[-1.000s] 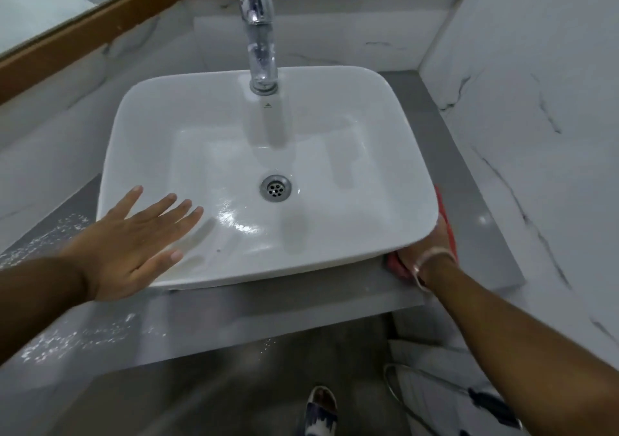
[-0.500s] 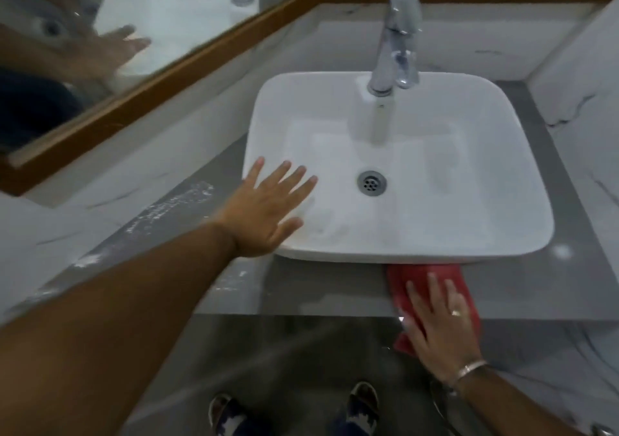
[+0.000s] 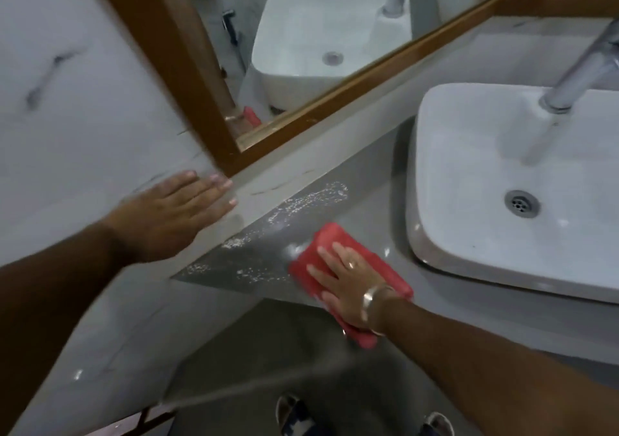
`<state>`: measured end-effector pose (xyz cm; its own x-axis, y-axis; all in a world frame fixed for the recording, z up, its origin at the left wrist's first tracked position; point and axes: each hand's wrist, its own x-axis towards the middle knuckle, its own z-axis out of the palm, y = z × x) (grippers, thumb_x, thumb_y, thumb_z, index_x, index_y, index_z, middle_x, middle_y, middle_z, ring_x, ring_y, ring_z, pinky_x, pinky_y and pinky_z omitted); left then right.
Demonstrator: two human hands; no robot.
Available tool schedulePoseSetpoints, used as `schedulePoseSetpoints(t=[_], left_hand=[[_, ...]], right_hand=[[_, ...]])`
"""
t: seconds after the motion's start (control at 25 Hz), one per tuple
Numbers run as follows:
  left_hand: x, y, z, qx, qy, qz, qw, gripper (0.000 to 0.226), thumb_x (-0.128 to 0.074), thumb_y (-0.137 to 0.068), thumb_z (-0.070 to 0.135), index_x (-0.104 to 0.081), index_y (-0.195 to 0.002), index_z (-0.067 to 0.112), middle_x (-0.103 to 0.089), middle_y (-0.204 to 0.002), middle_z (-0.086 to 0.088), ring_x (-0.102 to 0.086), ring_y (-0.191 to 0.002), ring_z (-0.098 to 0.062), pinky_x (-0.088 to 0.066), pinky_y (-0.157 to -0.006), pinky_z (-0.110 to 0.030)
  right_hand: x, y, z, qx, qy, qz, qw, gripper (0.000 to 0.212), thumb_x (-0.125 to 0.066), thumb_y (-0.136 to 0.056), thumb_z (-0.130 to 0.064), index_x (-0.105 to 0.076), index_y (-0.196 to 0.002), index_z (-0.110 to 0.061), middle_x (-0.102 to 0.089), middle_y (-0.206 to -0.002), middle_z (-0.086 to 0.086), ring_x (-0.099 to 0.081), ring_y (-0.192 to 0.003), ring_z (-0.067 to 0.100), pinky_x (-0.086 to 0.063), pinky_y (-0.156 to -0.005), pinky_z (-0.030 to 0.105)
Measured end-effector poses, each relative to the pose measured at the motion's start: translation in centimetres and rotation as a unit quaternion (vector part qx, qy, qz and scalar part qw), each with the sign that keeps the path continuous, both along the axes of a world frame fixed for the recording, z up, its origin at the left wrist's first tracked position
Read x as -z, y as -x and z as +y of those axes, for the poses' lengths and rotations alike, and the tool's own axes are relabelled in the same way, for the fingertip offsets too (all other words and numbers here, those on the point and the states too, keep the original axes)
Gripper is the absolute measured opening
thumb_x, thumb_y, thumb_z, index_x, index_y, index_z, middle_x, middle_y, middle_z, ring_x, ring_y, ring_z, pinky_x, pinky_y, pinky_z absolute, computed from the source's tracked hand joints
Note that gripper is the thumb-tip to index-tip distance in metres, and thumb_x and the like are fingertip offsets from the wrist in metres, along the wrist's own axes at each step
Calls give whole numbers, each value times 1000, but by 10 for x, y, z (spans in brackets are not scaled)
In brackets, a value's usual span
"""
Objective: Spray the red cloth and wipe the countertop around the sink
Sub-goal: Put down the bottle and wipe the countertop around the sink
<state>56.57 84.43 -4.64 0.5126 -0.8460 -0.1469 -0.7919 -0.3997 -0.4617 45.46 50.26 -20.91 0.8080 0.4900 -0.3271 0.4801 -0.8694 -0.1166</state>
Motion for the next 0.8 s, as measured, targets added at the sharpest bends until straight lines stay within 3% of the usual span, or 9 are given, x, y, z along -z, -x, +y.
schedulePoseSetpoints(t=[0.12, 0.2, 0.24, 0.28, 0.4, 0.52, 0.64, 0.72, 0.8], left_hand=[[1, -6, 8, 78, 1, -43, 996, 61, -36, -90, 16, -44, -150, 11, -42, -154, -20, -40, -141, -37, -27, -116, -51], [3, -7, 7, 92, 8, -63, 994, 63, -37, -88, 15, -43, -151, 10, -40, -154, -21, -41, -141, -37, -27, -116, -51], [2, -7, 7, 101, 20, -69, 992, 64, -40, -87, 15, -44, -151, 10, -40, -155, -21, -40, -142, -37, -27, -116, -51], [0, -7, 7, 108, 34, -76, 991, 65, -44, -85, 15, -45, -150, 10, -40, -154, -21, -41, -142, -36, -28, -116, -51], [-12, 1, 7, 82, 83, -117, 986, 68, -56, -81, 16, -48, -147, 7, -43, -152, -21, -43, -139, -37, -37, -112, -51], [-32, 17, 23, -12, 173, -245, 954, 71, -62, -80, 21, -48, -147, 4, -44, -152, -20, -44, -139, -38, -38, -108, -53], [-49, 24, 47, -51, 217, -333, 916, 73, -59, -82, 25, -44, -148, -2, -42, -155, -20, -40, -141, -35, -37, -107, -53], [-52, 19, 53, -68, 187, -362, 910, 75, -57, -83, 28, -41, -149, -2, -39, -157, -17, -38, -142, -34, -42, -102, -52], [-49, 17, 51, -84, 158, -384, 906, 76, -56, -83, 34, -42, -149, -1, -37, -158, -17, -35, -143, -34, -44, -100, -53]], right_hand=[[1, 16, -44, -39, -10, -66, 997, 56, -40, -92, -44, -39, -147, -33, -39, -158, 12, -33, -144, 36, -32, -116, 53], [-2, -31, -37, 182, 10, -86, 979, 57, -32, -98, -41, -27, -154, -30, -24, -164, 16, -17, -150, 36, -18, -121, 50], [-9, -51, -9, 305, 5, -36, 952, 59, -26, -100, -43, -16, -157, -30, -13, -167, 16, -9, -152, 37, -11, -123, 49], [-6, -57, 21, 344, 16, -15, 939, 60, -23, -101, -46, -10, -157, -29, -7, -168, 15, -5, -152, 39, -8, -122, 50], [19, 0, 56, 147, -13, -48, 988, 64, -30, -96, -52, -20, -156, -32, -20, -166, 12, -18, -149, 41, -16, -119, 52], [10, 5, 11, 178, -31, -81, 980, 61, -38, -94, -48, -31, -152, -30, -29, -163, 11, -28, -147, 38, -19, -118, 47], [-9, -90, 0, 457, -48, -67, 886, 61, -31, -101, -41, -21, -157, -19, -13, -167, 15, -14, -151, 38, -14, -122, 49], [-25, -135, 29, 529, -44, -39, 846, 65, -21, -100, -45, -17, -157, -14, -14, -165, 21, -13, -149, 44, -12, -121, 53], [-15, -127, 90, 380, 7, -72, 922, 77, -7, -90, -51, -24, -149, -5, -34, -150, 29, -24, -138, 53, -15, -112, 62]])
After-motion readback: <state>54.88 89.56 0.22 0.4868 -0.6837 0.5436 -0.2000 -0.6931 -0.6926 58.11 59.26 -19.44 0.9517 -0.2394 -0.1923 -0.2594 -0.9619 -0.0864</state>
